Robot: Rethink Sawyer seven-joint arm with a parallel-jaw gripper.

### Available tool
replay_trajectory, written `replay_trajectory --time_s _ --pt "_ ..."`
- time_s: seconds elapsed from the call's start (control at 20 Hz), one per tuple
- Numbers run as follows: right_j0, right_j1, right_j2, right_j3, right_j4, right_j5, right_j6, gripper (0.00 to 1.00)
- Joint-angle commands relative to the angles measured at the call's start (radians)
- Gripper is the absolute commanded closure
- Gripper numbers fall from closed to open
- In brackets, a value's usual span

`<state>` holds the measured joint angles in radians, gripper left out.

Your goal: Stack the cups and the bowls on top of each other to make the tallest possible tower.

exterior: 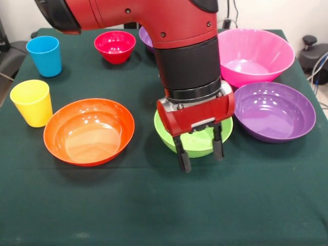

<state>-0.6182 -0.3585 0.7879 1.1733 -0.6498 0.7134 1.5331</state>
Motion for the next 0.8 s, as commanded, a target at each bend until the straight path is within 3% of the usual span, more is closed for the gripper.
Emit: replay_trajectory --time_s 0.05,0.35,0.5,0.8 --pt "0.029 0.022 -0.092 -0.084 -0.112 0.253 -0.397 0.0" --pt "0.039 -0.034 -0.159 -0.019 -0.17 0.279 -0.315 0.0" --pt "0.024 -0.037 -0.138 0.02 -0.156 0.251 -0.299 0.0" --pt "0.024 -0.007 -0.096 -0.028 -0.164 0.214 -0.351 0.0"
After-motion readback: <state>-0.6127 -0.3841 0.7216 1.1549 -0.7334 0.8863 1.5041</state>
